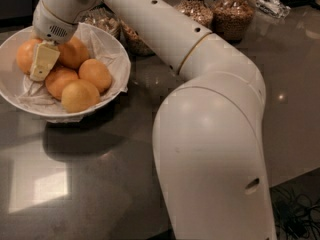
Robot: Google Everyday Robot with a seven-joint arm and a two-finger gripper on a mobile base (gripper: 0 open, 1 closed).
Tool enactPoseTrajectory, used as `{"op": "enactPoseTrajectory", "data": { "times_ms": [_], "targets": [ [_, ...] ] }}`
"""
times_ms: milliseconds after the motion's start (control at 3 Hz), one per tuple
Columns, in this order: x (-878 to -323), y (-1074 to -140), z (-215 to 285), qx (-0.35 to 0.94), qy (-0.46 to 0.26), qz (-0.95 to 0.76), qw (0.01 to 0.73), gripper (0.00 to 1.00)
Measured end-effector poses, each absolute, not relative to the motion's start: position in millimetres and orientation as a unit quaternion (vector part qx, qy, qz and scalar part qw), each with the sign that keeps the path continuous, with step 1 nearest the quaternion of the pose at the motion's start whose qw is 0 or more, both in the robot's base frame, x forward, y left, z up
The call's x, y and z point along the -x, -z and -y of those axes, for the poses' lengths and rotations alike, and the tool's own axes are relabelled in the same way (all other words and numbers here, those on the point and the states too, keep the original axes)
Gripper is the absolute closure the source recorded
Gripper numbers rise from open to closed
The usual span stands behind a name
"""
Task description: Pick orange from white bowl
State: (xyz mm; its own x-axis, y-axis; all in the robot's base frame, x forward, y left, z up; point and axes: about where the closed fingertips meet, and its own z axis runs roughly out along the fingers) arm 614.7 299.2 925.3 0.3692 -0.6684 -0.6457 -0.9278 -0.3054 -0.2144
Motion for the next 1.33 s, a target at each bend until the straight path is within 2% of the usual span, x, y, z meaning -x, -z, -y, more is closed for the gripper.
{"op": "enactPoseTrajectory", "data": {
  "times_ms": [1000,1333],
  "targets": [
    [-614.7,-925.1,-299.3,0.776,-0.226,-0.514,0.287,0.99],
    [-614.7,-925.2,-299.3,0.776,-0.226,-0.514,0.287,1.00]
  ]
}}
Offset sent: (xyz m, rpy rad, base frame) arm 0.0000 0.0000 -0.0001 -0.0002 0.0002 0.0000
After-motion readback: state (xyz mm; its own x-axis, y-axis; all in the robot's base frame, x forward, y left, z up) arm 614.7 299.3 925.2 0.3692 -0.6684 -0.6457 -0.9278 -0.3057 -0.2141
